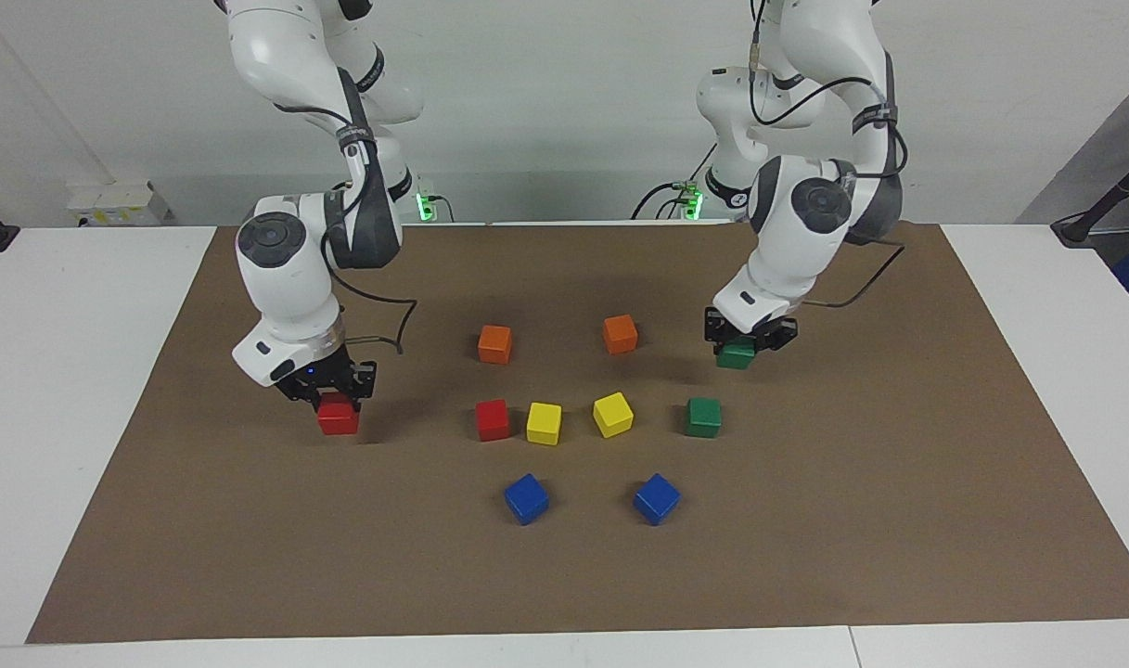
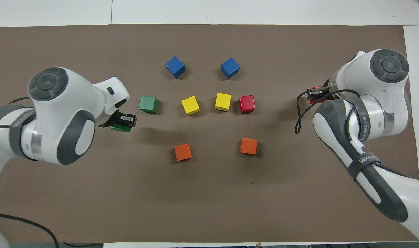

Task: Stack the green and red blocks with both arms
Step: 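Place the green aside with the left gripper while the right gripper places red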

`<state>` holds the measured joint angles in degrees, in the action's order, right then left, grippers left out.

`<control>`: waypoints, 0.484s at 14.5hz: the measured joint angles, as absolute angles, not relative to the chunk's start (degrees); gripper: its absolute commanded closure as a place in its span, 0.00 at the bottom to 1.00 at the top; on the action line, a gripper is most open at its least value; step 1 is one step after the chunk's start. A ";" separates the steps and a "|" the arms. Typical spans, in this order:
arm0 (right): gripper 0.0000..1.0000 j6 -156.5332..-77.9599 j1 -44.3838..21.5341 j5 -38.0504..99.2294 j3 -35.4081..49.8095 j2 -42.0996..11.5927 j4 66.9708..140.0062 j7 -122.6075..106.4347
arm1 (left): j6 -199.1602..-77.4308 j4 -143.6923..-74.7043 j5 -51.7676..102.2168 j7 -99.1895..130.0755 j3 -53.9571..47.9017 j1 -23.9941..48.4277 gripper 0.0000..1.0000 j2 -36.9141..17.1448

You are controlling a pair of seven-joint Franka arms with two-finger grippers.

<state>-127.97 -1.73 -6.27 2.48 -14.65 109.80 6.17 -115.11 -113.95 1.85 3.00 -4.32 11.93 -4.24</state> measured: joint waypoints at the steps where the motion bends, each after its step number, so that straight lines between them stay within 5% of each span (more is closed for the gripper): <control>1: 1.00 -128.64 -1.73 -4.50 2.36 -14.69 110.57 6.15 | -113.43 -113.95 1.85 2.92 -4.27 10.25 1.00 -2.43; 7: 1.00 -128.86 -1.41 1.77 1.52 -14.69 111.35 2.18 | -109.29 -115.57 1.78 -6.92 -4.03 -1.93 1.00 2.54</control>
<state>-128.86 -1.41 1.77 1.52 -14.69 111.35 2.18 -109.29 -115.57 1.78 -6.92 -4.03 -1.93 2.54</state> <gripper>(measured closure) 0.454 0.454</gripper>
